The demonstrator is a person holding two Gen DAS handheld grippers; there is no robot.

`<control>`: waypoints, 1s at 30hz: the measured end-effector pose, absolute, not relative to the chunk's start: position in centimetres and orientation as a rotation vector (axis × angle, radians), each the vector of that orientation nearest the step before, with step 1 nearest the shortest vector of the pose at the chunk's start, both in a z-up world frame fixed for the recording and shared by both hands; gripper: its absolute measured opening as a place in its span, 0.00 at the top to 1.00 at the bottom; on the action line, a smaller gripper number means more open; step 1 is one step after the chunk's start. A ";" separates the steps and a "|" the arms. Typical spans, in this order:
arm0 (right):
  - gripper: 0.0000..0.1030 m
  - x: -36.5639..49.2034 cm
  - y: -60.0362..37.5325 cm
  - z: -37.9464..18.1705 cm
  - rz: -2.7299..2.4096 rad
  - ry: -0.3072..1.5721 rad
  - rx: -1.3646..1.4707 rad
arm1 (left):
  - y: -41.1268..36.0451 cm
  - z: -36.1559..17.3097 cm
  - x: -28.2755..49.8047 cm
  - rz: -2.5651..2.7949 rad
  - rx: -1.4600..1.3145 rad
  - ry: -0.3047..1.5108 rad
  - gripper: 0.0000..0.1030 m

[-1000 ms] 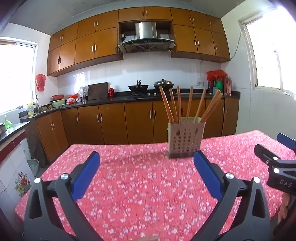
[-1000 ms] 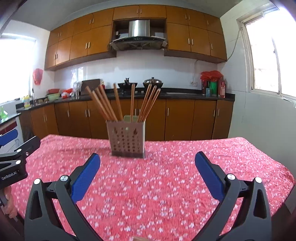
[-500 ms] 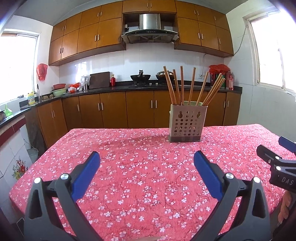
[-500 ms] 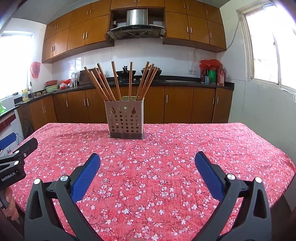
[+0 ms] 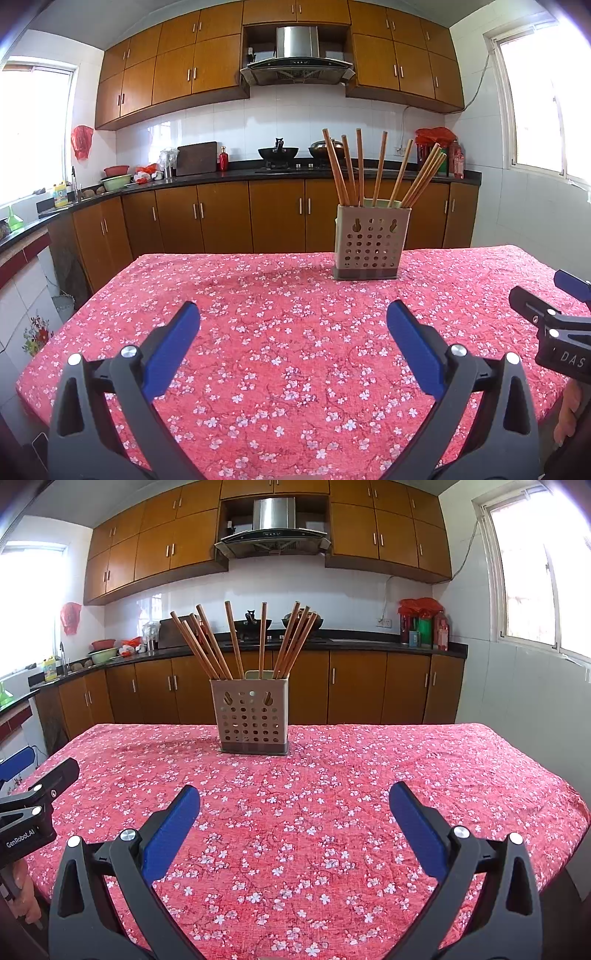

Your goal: Organize utensils

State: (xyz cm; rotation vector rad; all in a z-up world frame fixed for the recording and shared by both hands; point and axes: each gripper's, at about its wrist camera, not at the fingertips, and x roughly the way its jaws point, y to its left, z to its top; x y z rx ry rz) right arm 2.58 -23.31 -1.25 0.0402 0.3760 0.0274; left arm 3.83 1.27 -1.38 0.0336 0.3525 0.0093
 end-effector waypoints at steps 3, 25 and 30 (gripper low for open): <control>0.02 2.7 -23.4 -1.3 0.028 0.381 0.046 | 1.2 -1.5 3.9 0.007 0.035 0.359 0.04; 0.02 2.8 -23.5 -1.6 0.027 0.385 0.056 | 1.1 -1.4 4.0 0.001 0.028 0.362 0.04; 0.02 2.8 -23.5 -1.6 0.028 0.385 0.055 | 1.1 -1.4 4.0 0.001 0.027 0.362 0.04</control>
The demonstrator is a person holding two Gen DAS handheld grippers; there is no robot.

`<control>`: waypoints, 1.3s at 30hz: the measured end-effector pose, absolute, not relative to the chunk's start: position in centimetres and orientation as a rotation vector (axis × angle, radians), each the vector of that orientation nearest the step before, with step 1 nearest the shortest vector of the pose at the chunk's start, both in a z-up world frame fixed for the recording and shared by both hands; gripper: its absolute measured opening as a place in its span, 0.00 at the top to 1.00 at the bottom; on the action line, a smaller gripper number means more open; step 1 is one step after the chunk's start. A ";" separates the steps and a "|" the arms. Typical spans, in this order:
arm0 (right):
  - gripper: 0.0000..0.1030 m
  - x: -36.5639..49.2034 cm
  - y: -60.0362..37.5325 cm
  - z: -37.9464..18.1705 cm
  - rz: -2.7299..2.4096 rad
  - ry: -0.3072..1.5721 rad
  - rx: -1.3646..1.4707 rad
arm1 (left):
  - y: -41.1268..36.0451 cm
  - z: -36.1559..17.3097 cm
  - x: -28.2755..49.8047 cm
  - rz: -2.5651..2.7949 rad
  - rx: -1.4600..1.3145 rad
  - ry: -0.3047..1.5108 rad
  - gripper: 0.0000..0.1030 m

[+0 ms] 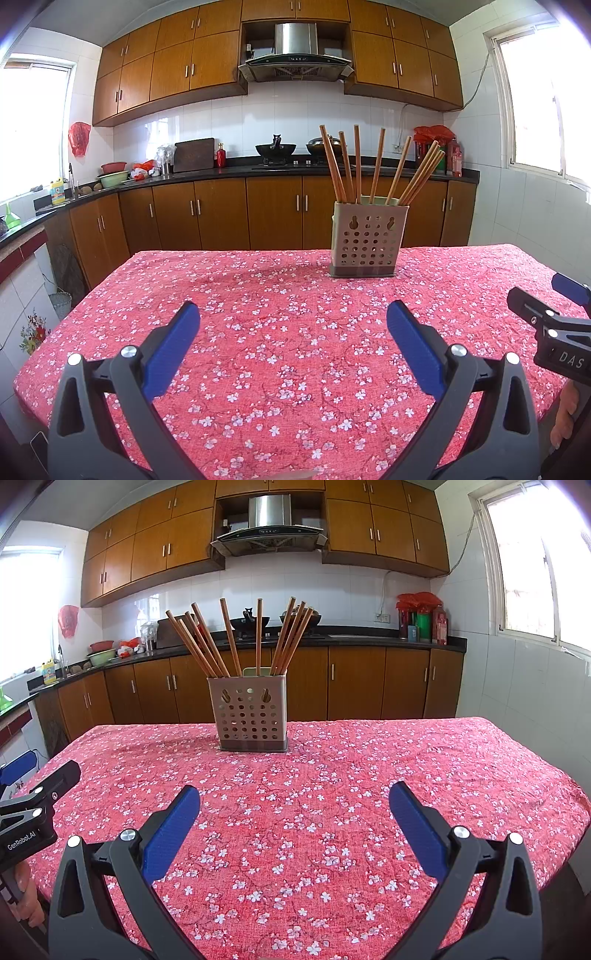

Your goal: Organize utensils

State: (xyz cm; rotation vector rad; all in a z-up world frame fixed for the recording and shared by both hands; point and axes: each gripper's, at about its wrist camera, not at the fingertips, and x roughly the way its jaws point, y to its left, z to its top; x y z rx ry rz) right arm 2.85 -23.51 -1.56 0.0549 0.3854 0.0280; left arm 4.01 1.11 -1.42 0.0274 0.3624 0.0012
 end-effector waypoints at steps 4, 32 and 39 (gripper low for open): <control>0.02 2.9 -23.5 -1.6 0.028 0.386 0.055 | 1.1 -1.4 4.0 0.000 0.028 0.363 0.04; 0.02 3.0 -23.4 -1.7 0.024 0.392 0.060 | 1.6 -1.8 4.1 -0.005 0.024 0.372 0.04; 0.02 3.0 -23.4 -1.7 0.024 0.392 0.061 | 1.6 -1.8 4.1 -0.005 0.024 0.372 0.04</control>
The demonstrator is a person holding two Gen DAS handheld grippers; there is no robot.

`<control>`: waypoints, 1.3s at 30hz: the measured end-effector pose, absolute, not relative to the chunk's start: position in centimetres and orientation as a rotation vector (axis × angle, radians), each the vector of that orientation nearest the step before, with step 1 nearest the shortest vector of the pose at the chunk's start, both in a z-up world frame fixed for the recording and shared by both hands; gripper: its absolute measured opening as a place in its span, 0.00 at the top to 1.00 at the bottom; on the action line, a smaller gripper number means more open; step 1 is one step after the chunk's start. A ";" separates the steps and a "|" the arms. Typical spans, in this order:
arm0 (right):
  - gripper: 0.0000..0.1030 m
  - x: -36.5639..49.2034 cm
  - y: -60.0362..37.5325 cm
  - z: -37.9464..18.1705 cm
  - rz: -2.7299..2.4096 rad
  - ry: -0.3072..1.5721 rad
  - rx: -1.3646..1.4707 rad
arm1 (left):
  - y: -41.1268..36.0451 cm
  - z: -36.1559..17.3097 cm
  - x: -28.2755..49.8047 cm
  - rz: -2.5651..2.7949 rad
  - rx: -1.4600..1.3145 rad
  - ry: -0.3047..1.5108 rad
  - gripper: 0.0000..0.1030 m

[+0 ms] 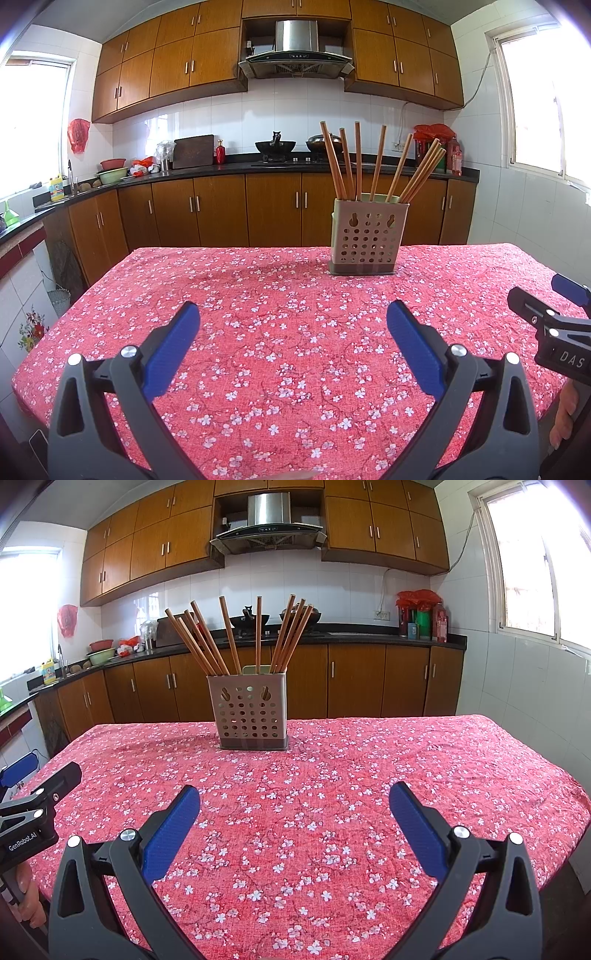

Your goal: Organize utensils

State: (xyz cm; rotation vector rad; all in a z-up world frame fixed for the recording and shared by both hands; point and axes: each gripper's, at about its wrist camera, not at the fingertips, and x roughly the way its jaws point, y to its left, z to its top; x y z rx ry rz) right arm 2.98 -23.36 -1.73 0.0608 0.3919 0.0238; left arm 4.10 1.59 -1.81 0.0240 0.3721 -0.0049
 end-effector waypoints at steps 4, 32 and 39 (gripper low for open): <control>0.02 3.0 -23.4 -1.8 0.025 0.393 0.062 | 1.6 -1.8 4.1 -0.005 0.023 0.373 0.04; 0.02 3.0 -23.5 -1.8 0.027 0.396 0.064 | 1.7 -2.0 4.1 -0.008 0.024 0.376 0.04; 0.02 3.1 -23.4 -2.3 0.026 0.399 0.068 | 1.8 -2.1 4.1 -0.003 0.023 0.374 0.04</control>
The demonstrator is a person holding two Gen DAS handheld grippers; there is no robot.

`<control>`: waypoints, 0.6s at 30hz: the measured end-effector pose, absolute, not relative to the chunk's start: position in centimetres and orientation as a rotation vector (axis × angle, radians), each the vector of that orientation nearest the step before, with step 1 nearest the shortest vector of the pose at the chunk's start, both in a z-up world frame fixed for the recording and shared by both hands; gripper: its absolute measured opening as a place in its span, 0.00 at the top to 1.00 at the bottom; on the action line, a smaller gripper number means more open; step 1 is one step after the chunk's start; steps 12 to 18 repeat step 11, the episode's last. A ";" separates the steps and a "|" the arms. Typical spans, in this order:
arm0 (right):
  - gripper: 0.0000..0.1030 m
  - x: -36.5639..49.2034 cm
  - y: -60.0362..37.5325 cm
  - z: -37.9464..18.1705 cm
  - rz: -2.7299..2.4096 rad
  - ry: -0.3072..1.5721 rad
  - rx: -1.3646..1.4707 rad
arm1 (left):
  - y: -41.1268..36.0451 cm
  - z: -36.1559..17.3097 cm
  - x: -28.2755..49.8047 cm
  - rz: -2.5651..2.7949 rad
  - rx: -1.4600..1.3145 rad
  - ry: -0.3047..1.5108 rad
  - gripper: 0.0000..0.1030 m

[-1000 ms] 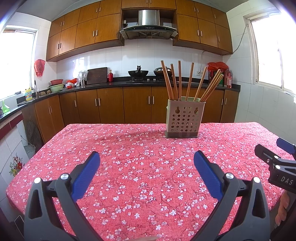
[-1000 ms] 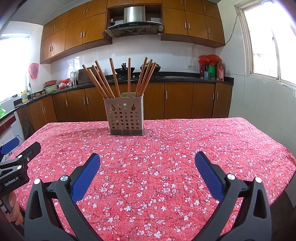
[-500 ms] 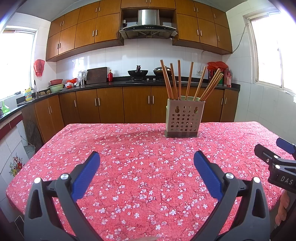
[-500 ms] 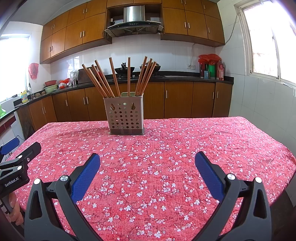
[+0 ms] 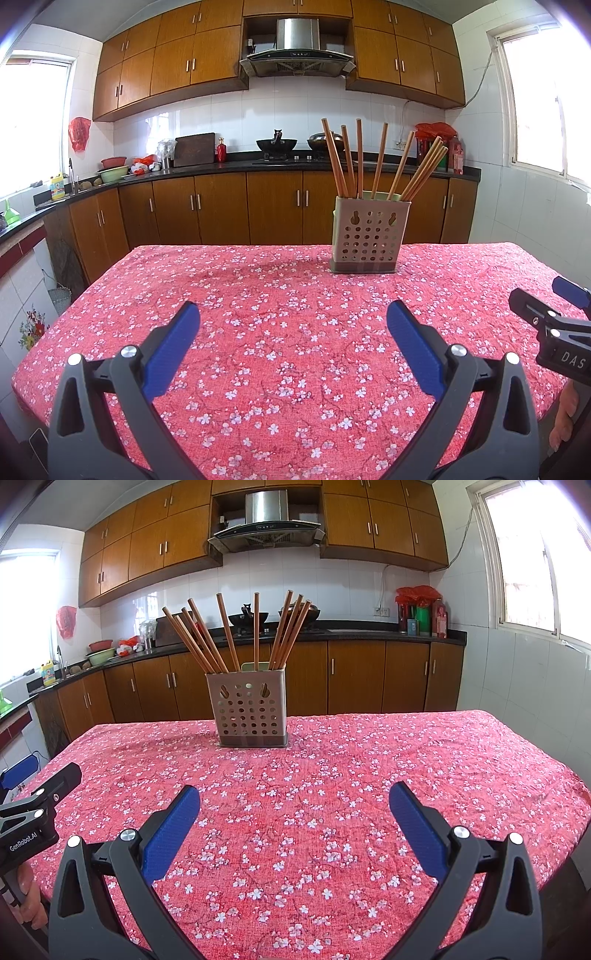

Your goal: Organize utensils

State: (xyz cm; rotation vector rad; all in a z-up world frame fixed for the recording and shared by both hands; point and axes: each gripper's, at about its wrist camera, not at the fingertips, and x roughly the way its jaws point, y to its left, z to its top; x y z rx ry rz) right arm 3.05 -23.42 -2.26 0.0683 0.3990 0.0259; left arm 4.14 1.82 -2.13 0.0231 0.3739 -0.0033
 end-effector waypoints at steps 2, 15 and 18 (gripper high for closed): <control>0.02 3.1 -23.5 -2.2 0.027 0.399 0.068 | 1.8 -2.3 4.1 0.002 0.024 0.373 0.04; 0.02 3.1 -23.5 -2.2 0.027 0.400 0.069 | 2.1 -2.3 4.4 0.000 0.018 0.387 0.04; 0.02 3.1 -23.5 -2.2 0.027 0.400 0.069 | 2.1 -2.3 4.4 0.000 0.018 0.387 0.04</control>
